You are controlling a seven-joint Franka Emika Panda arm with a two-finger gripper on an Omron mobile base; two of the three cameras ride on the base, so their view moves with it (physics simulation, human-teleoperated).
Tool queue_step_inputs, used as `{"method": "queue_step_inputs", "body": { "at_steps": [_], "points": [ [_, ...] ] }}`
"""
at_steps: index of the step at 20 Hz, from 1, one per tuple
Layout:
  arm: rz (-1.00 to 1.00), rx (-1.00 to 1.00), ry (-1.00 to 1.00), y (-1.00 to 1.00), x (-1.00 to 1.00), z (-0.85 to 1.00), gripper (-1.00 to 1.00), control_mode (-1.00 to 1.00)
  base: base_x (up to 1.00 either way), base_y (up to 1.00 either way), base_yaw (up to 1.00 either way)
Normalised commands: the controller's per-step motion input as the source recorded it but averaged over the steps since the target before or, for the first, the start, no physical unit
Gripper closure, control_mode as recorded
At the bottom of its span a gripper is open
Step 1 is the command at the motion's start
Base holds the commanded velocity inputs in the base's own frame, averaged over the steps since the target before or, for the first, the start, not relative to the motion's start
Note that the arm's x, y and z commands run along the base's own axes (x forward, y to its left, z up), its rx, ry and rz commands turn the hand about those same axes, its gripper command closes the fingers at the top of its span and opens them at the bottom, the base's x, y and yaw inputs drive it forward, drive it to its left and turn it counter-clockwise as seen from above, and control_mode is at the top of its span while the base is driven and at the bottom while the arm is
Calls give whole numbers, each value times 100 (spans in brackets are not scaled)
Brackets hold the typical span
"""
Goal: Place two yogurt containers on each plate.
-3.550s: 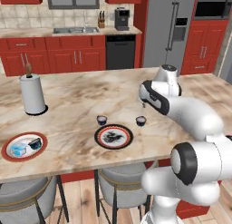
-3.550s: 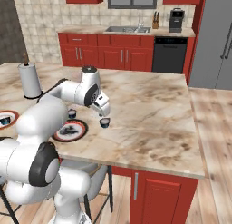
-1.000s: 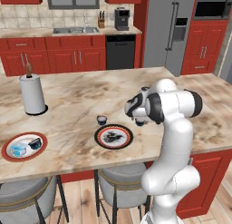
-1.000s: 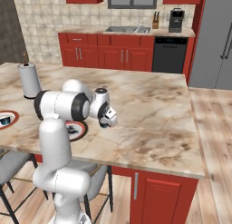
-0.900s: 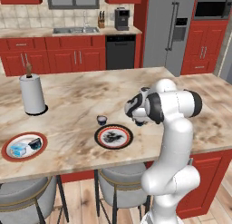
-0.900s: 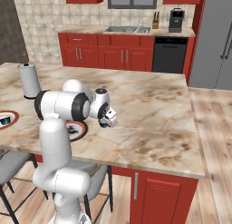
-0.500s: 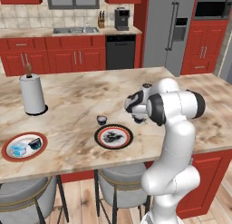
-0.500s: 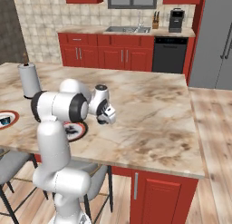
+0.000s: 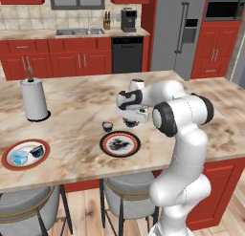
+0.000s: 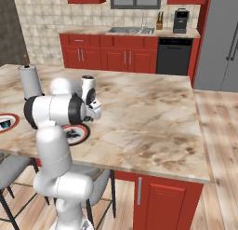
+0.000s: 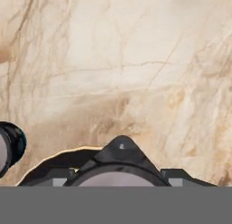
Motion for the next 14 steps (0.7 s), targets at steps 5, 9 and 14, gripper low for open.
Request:
{"method": "queue_step_inputs", "body": {
  "at_steps": [5, 9, 14],
  "points": [
    [8, 0, 4, 81, -37, -39, 100, -100, 0, 0, 0],
    [8, -1, 1, 20, -90, -50, 100, -100, 0, 0, 0],
    [0, 0, 0, 0, -23, -4, 100, -100, 0, 0, 0]
  ]
}}
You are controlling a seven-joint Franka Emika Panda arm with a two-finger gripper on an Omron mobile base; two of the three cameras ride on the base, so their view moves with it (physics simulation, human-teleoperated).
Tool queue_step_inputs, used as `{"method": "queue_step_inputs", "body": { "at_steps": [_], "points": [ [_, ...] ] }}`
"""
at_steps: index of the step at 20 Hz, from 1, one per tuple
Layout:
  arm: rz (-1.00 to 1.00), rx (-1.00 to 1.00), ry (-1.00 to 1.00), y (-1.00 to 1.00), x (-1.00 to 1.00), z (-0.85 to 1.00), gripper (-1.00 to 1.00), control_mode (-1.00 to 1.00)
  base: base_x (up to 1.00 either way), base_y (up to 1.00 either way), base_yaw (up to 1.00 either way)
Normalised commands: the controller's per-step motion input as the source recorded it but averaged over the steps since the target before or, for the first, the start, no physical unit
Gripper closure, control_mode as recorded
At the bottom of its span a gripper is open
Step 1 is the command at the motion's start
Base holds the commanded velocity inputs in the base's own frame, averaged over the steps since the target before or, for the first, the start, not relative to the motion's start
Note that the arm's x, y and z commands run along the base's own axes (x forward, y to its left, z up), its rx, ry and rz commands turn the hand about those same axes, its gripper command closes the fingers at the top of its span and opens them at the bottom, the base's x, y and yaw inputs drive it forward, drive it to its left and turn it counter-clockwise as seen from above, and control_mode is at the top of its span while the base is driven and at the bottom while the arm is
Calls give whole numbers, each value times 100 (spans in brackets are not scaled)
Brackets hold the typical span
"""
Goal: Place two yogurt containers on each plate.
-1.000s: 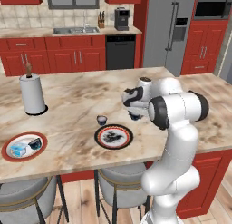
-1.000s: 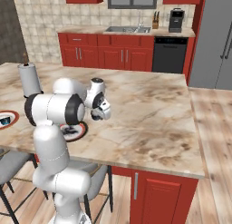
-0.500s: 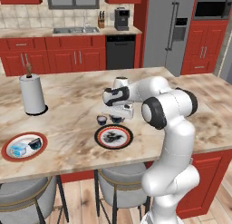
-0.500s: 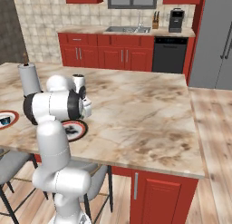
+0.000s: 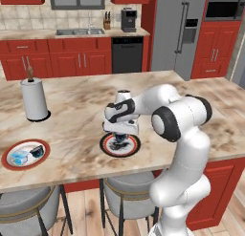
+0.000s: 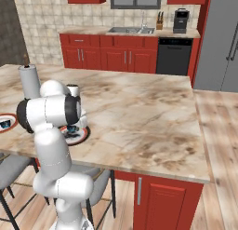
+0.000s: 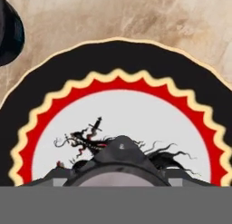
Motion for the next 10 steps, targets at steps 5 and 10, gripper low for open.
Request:
{"method": "queue_step_inputs", "body": {
  "at_steps": [5, 10],
  "points": [
    [0, 0, 0, 0, 0, -4, -100, -100, 0, 0, 0],
    [0, 0, -1, 0, -4, 19, -100, -100, 0, 0, 0]
  ]
}}
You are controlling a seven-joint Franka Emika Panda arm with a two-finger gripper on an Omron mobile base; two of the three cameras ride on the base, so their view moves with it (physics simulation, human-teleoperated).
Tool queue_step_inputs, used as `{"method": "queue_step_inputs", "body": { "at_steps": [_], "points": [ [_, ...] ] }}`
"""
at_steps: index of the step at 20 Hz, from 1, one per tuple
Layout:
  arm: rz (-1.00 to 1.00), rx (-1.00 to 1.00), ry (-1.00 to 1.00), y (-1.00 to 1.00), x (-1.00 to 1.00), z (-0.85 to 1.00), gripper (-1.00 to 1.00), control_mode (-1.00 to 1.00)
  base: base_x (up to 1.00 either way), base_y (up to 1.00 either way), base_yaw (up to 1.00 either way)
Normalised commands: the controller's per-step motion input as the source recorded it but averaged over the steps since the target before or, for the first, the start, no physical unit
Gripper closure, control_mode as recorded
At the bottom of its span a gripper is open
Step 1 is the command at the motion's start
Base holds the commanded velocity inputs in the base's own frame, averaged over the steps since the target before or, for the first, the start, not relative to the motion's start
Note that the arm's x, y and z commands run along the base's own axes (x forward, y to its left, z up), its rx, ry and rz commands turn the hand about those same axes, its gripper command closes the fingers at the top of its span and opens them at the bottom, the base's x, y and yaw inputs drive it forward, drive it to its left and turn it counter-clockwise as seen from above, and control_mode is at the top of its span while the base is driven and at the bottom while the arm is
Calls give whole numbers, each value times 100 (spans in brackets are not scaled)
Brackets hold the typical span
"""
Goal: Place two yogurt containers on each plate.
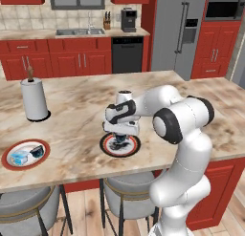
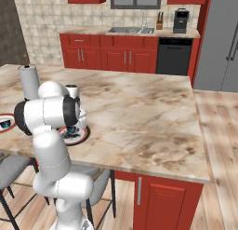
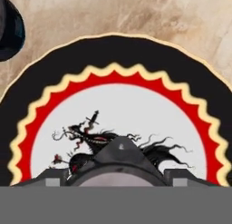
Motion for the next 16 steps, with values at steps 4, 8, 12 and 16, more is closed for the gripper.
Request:
{"method": "queue_step_inputs", "body": {
  "at_steps": [4, 8, 12, 16],
  "points": [
    [0, 0, 0, 0, 0, 36, -100, -100, 0, 0, 0],
    [1, 0, 0, 0, 0, 29, -100, -100, 0, 0, 0],
    [18, -6, -12, 1, 54, 5, -100, -100, 0, 0, 0],
    [28, -1, -12, 14, 90, 0, -100, -100, 0, 0, 0]
  ]
}}
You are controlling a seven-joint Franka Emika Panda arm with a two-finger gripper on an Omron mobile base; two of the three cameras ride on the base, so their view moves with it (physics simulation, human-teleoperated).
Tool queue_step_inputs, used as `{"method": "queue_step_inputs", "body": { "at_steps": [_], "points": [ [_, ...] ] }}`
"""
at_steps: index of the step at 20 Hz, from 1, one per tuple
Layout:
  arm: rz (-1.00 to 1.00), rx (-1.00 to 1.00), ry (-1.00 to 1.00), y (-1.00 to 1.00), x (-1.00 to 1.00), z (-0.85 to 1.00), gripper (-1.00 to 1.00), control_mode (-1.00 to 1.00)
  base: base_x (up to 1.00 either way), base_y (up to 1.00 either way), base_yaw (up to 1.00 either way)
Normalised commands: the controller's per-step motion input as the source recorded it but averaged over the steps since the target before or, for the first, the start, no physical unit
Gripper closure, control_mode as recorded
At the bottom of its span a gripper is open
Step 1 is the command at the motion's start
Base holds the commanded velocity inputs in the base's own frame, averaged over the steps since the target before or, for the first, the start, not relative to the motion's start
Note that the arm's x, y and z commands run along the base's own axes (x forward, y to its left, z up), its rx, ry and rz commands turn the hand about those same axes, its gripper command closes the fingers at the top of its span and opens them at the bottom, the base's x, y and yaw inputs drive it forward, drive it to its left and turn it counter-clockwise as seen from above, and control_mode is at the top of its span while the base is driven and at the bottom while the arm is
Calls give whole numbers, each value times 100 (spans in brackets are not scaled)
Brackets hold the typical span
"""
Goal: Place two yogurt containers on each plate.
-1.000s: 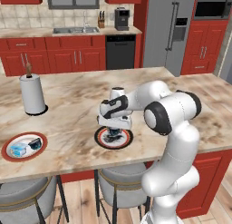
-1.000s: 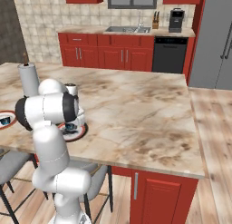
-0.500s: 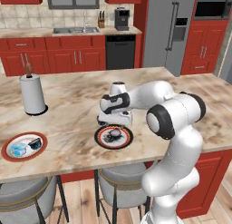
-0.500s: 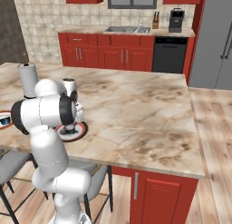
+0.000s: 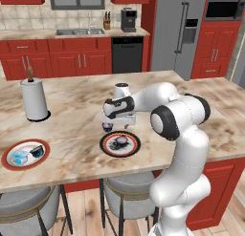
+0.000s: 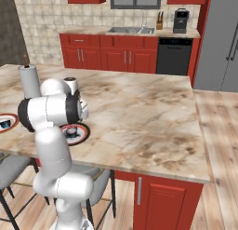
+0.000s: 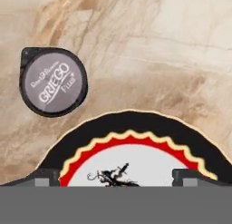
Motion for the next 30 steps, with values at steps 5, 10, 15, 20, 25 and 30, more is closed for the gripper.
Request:
{"method": "queue_step_inputs", "body": {
  "at_steps": [5, 10, 15, 20, 25, 30],
  "points": [
    [26, 2, -6, 8, 74, 19, -100, -100, 0, 0, 0],
    [26, 1, 0, 8, 10, 9, -100, -100, 0, 0, 0],
    [9, -1, 5, 45, 3, -22, -100, -100, 0, 0, 0],
    [3, -3, 1, 17, 17, -13, -100, -100, 0, 0, 0],
    [0, -8, 0, 0, 23, -17, -100, -100, 0, 0, 0],
    [0, -2, 6, 0, 1, -26, -100, -100, 0, 0, 0]
  ]
}}
